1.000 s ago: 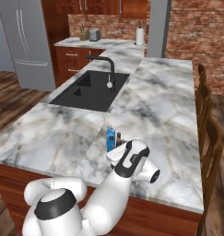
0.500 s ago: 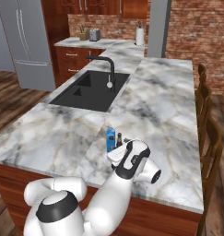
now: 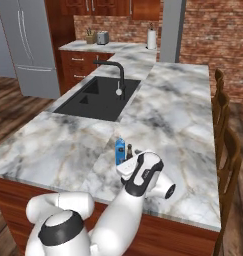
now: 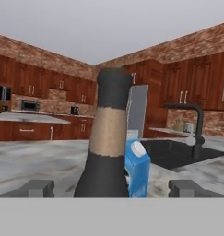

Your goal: Move the drinks to the dining counter.

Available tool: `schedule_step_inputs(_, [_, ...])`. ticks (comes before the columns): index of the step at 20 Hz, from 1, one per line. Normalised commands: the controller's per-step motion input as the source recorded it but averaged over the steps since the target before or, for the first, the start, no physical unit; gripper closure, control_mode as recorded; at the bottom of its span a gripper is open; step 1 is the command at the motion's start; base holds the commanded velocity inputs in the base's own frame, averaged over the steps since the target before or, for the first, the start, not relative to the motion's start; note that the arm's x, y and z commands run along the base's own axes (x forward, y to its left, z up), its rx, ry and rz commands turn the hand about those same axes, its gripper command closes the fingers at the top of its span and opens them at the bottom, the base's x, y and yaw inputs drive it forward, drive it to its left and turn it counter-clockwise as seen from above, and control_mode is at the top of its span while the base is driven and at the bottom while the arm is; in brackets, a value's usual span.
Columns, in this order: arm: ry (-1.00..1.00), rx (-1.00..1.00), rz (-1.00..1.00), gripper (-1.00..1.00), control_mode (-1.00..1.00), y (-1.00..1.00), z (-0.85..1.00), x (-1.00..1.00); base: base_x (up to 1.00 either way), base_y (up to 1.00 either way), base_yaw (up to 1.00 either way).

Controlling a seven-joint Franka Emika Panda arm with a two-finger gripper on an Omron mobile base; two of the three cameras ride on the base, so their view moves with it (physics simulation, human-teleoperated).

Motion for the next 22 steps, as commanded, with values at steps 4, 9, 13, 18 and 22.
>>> schedule_step_inputs(4, [-0.01, 0.00, 0.00, -1.00, -1.00, 0.00, 0.31, -0.08, 0.00, 0.00, 0.00])
schedule_step_inputs(9, [-0.06, 0.00, 0.00, -1.00, -1.00, 0.00, 0.43, -0.18, 0.00, 0.00, 0.00])
schedule_step_inputs(13, [-0.13, 0.00, 0.00, -1.00, -1.00, 0.00, 0.52, -0.32, 0.00, 0.00, 0.00])
schedule_step_inputs(18, [-0.15, 0.00, 0.00, -1.00, -1.00, 0.01, 0.55, -0.32, 0.00, 0.00, 0.00])
schedule_step_inputs(22, [-0.13, -0.05, 0.00, -1.00, -1.00, 0.09, 0.64, -0.27, 0.00, 0.00, 0.00])
